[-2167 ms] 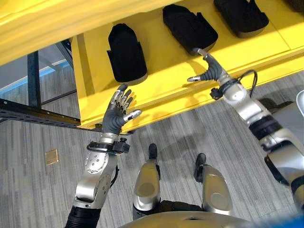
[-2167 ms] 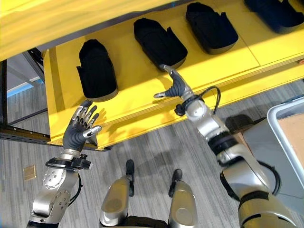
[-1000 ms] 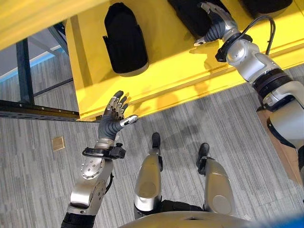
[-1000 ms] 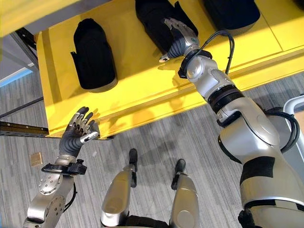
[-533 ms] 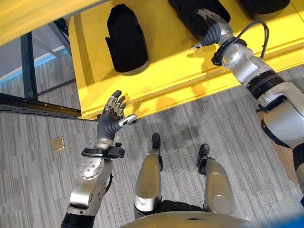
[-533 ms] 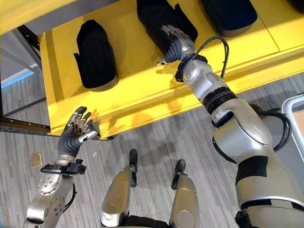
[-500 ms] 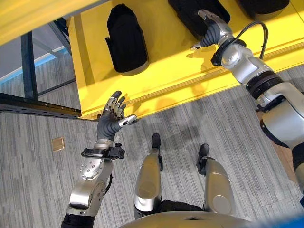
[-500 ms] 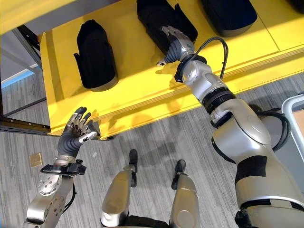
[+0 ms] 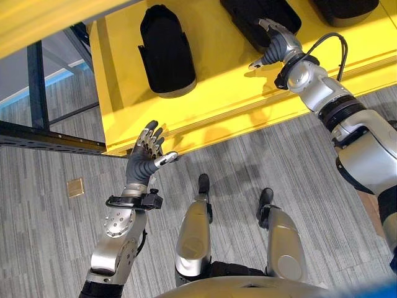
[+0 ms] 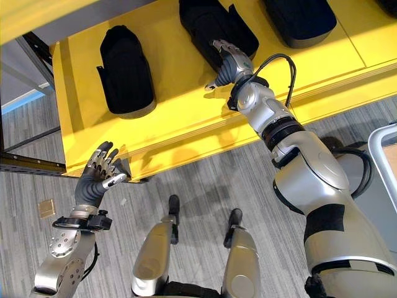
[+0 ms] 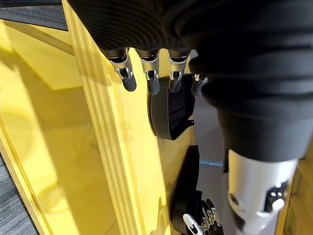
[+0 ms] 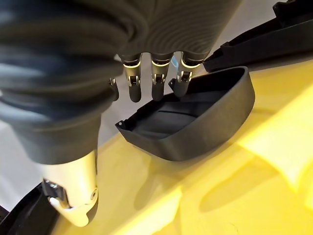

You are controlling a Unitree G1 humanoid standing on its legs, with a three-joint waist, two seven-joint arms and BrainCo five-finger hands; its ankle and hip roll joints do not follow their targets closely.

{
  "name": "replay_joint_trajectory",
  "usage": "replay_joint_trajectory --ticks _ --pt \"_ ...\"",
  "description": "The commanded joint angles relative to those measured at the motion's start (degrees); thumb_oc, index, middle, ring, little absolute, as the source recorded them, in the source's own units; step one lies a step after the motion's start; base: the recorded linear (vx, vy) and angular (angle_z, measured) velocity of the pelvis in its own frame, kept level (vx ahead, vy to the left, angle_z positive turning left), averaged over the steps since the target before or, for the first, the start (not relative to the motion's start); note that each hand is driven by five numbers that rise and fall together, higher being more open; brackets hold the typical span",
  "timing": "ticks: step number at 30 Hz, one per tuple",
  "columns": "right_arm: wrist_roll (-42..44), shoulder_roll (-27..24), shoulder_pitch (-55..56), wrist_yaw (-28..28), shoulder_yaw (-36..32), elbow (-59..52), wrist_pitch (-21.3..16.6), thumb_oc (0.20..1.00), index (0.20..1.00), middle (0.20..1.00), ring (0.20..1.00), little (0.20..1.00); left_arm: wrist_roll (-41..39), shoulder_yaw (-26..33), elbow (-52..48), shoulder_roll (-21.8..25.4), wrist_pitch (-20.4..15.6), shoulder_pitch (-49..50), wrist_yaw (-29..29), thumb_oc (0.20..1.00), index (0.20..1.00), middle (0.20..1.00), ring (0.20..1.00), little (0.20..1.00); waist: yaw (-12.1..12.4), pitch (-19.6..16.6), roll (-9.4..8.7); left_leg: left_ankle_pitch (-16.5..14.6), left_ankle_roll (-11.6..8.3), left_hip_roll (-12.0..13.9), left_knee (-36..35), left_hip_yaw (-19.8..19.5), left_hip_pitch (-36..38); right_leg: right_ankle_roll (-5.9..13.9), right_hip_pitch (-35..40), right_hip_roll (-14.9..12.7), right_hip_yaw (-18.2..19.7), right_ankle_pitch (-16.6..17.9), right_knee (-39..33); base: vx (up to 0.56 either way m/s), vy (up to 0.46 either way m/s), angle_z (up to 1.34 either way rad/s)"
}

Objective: Move parts from the plastic box to the shelf.

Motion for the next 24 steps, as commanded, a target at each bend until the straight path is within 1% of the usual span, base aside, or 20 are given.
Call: replay_joint_trajectory --ticks 1,20,24 --pt "1.44 3.13 -2.87 -0.39 -2.33 2.29 -1.24 1.000 1.000 1.000 1.000 1.000 -0.87 -0.49 -6.53 0.47 -4.00 2.77 0.65 1.000 1.000 1.000 1.000 1.000 1.80 -1.45 3.57 1.78 -2.29 6.24 1.05 -3.06 -1.53 4.82 0.72 -0.42 5.23 17.43 -1.98 0.00 0.000 0.00" --pt "1.57 5.06 1.23 0.86 -4.94 1.24 -0.98 1.000 1.000 1.000 1.000 1.000 -0.77 -0.11 -6.23 0.49 -3.98 3.16 0.50 1.000 1.000 1.000 1.000 1.000 2.37 -1.45 3.21 1.59 -2.52 6.61 1.92 -3.26 -1.59 4.60 0.94 -0.13 5.23 17.49 -1.76 0.00 0.000 0.00" --pt "1.29 5.52 1.90 1.08 -4.94 0.63 -0.95 1.000 1.000 1.000 1.000 1.000 -0.50 0.14 -6.40 0.79 -3.91 3.10 0.56 1.000 1.000 1.000 1.000 1.000 2.47 -1.45 2.81 1.54 -2.60 6.79 2.18 -3.31 -1.66 4.57 1.06 -0.06 5.23 17.57 -1.85 0.00 0.000 0.00"
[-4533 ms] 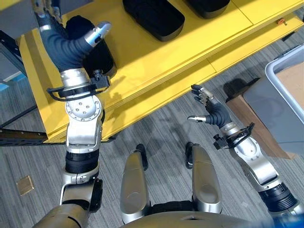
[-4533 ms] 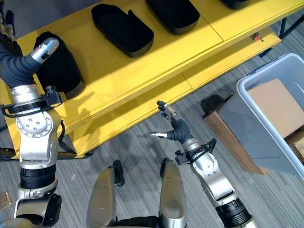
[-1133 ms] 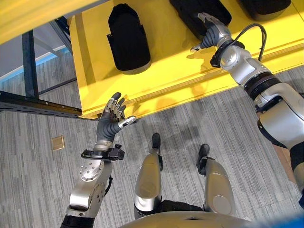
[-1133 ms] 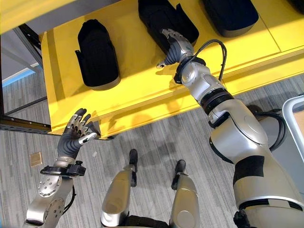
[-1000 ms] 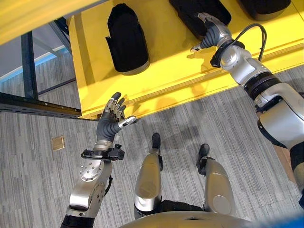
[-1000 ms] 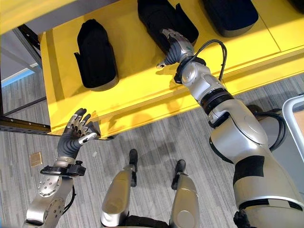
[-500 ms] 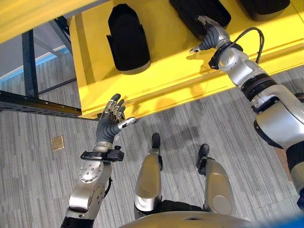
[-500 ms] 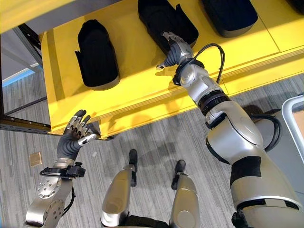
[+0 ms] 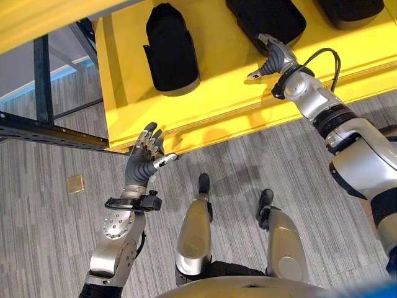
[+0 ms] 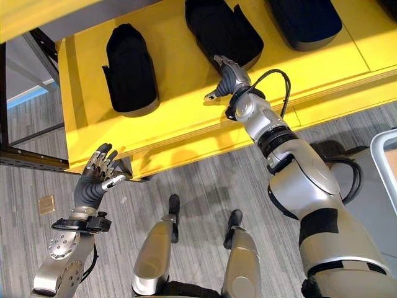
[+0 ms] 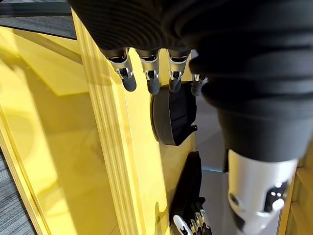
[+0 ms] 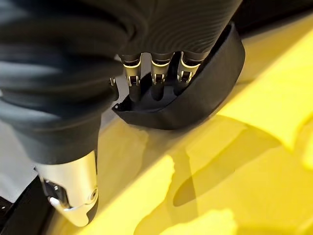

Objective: Move parts from the plastic box to the shelf.

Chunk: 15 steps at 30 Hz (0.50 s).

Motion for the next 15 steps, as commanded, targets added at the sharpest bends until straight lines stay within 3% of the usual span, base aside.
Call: replay_joint_trajectory --ticks 1,15 --pt "0.79 2.44 -1.47 -0.50 -1.48 -0.58 -1.39 1.000 1.000 1.000 1.000 1.000 -0.49 -0.04 -6.42 0.74 -3.80 2.42 0.57 1.000 1.000 1.000 1.000 1.000 1.07 -1.44 2.78 1.93 -2.62 6.36 1.36 -3.18 -1.42 4.73 1.05 -0.40 5.20 17.43 -2.06 0.00 0.000 0.00" --pt "0.86 3.24 0.33 -0.09 -2.99 -2.64 -1.32 1.000 1.000 1.000 1.000 1.000 -0.11 1.07 -6.22 0.87 -4.09 2.67 1.00 1.000 1.000 1.000 1.000 1.000 1.45 -1.44 2.25 1.91 -2.84 6.58 1.65 -3.16 -1.17 4.67 1.71 -0.16 5.20 17.44 -2.36 0.00 0.000 0.00"
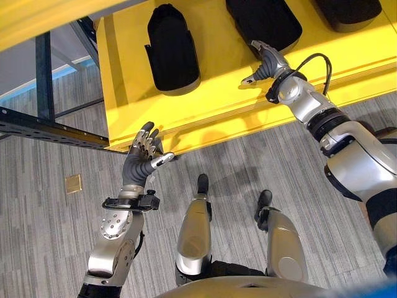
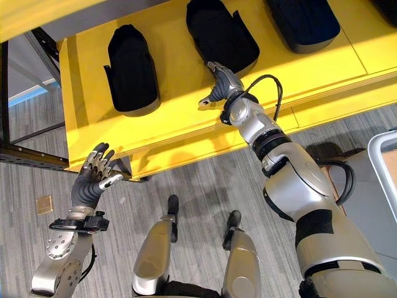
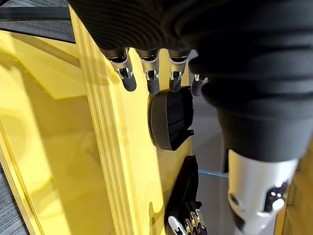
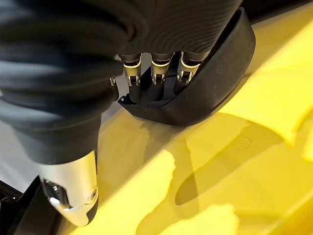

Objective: Move parts from the plastic box to the shelf.

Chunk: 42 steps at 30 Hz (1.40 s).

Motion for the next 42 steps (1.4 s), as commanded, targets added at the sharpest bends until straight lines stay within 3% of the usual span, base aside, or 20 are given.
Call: replay_joint_trajectory --ticks 1,23,42 --pt "1.29 2.75 -0.19 -0.70 -3.36 -1.90 -1.34 1.000 1.000 1.000 1.000 1.000 -0.09 -0.04 -5.97 0.82 -4.11 2.63 1.04 1.000 1.000 1.000 1.000 1.000 1.29 -1.44 2.14 2.69 -2.48 5.95 0.83 -2.71 -0.88 4.88 0.97 -0.78 5.44 16.90 -1.46 0.00 0.000 0.00" --pt "2.53 6.36 -0.55 -0.84 -5.98 -2.79 -1.40 1.000 1.000 1.000 1.000 1.000 -0.23 0.77 -6.14 1.08 -4.30 3.83 1.12 1.000 1.000 1.000 1.000 1.000 1.41 -1.44 1.94 2.51 -2.63 6.07 1.52 -2.60 -0.12 4.77 2.16 -0.83 5.21 16.94 -1.64 0.00 0.000 0.00" --pt "2.39 5.75 -2.67 -2.05 -6.12 -3.92 -1.45 1.000 1.000 1.000 1.000 1.000 -0.21 1.22 -5.61 0.80 -4.55 4.45 1.64 1.000 1.000 1.000 1.000 1.000 0.91 -1.44 1.91 2.35 -2.75 6.08 2.04 -2.62 -0.05 4.85 2.63 -0.69 5.29 16.98 -1.84 0.00 0.001 0.00"
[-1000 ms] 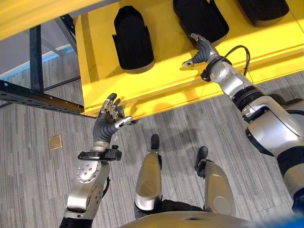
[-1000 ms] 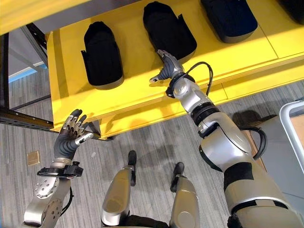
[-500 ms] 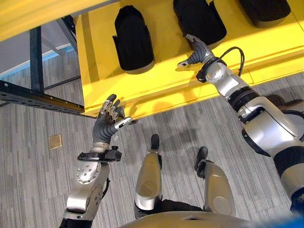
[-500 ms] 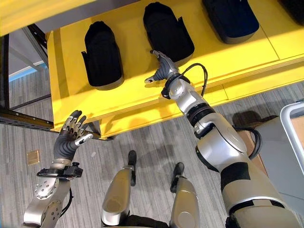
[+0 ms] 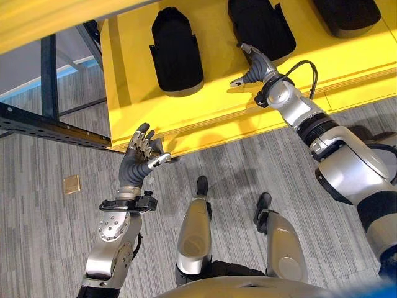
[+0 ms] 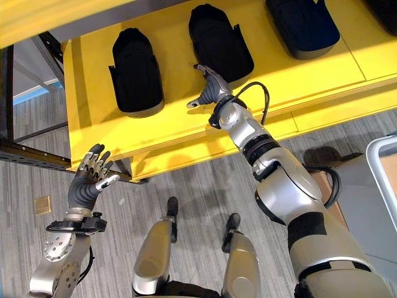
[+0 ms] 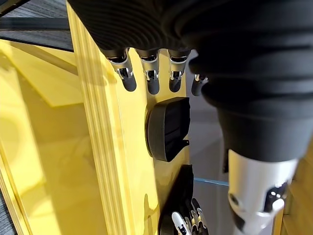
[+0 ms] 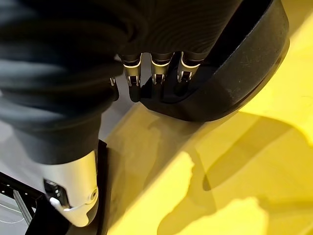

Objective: Move parts from the plastic box to the shelf.

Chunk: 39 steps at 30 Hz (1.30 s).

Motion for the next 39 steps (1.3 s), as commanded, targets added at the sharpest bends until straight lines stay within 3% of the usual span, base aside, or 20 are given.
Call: replay_joint_trajectory --ticks 1,13,25,29,31,33,37,39 --pt "0.74 1.91 -4.60 -1.97 -1.99 -2.28 -1.94 1.000 1.000 1.000 1.000 1.000 -0.14 0.54 -5.71 0.83 -3.95 3.60 0.66 1.000 1.000 1.000 1.000 1.000 0.48 -1.45 1.90 3.77 -2.80 5.78 -0.07 -2.03 -0.33 4.74 0.64 -1.11 5.35 16.58 -0.74 0.00 0.000 0.00" --pt "-0.68 -0.68 -7.02 -3.42 -1.05 -5.96 -1.68 1.000 1.000 1.000 1.000 1.000 -0.29 0.56 -5.31 0.34 -3.87 3.35 0.70 1.000 1.000 1.000 1.000 1.000 -0.59 -1.45 1.43 3.73 -2.81 6.01 -0.06 -1.82 0.24 4.97 1.12 -1.02 5.61 16.57 -0.79 0.00 0.000 0.00" --pt "-0.26 -4.07 -4.10 -4.75 -6.00 -21.84 -1.94 1.000 1.000 1.000 1.000 1.000 0.37 0.84 -4.34 0.48 -3.54 2.50 0.89 1.000 1.000 1.000 1.000 1.000 -2.79 -1.45 -0.21 3.73 -2.92 5.97 -0.50 -1.29 2.03 5.02 2.11 -1.04 6.15 16.30 -1.08 0.00 0.000 0.00" --pt "0.40 -4.89 0.65 -4.35 -8.85 -27.99 -2.06 1.000 1.000 1.000 1.000 1.000 0.96 0.66 -3.56 0.58 -3.15 1.87 0.93 1.000 1.000 1.000 1.000 1.000 -3.40 -1.45 -0.79 3.80 -3.00 6.06 -0.70 -1.15 2.39 5.01 2.21 -1.07 6.16 16.32 -1.21 0.00 0.000 0.00" --pt "0.62 -5.42 5.51 -3.83 -11.69 -33.56 -2.20 1.000 1.000 1.000 1.000 1.000 1.35 0.48 -3.17 0.34 -2.70 1.56 0.76 1.000 1.000 1.000 1.000 1.000 -4.02 -1.45 -1.29 3.74 -2.94 6.13 -0.63 -1.15 2.69 5.02 2.27 -1.05 6.06 16.27 -1.27 0.00 -0.013 -0.03" --pt "1.66 -6.50 17.32 -2.84 -18.04 -44.92 -3.09 1.000 1.000 1.000 1.000 1.000 2.57 0.45 -2.35 -0.24 -2.07 0.74 0.51 1.000 1.000 1.000 1.000 1.000 -5.15 -1.45 -2.14 3.72 -2.82 6.09 -0.57 -1.14 3.48 4.96 2.89 -0.93 6.22 15.96 -1.33 0.00 -0.017 -0.04" --pt "2.65 -6.96 23.47 -2.09 -21.07 -50.27 -3.49 1.000 1.000 1.000 1.000 1.000 3.05 0.49 -2.15 -0.33 -1.81 0.56 0.46 1.000 1.000 1.000 1.000 1.000 -5.50 -1.45 -2.43 3.73 -2.64 6.02 -0.69 -1.03 4.22 4.91 3.38 -1.03 6.11 15.77 -1.28 0.00 -0.002 -0.06" --pt "5.63 -7.34 38.12 -0.11 -28.59 -62.52 -4.18 1.000 1.000 1.000 1.000 1.000 3.59 -0.07 -1.71 -0.83 -1.23 0.62 -0.23 1.000 1.000 1.000 1.000 1.000 -6.02 -1.45 -2.44 3.64 -1.65 5.17 -1.66 -0.32 7.96 4.65 6.10 -1.26 5.40 14.63 -1.17 0.02 0.004 -0.03"
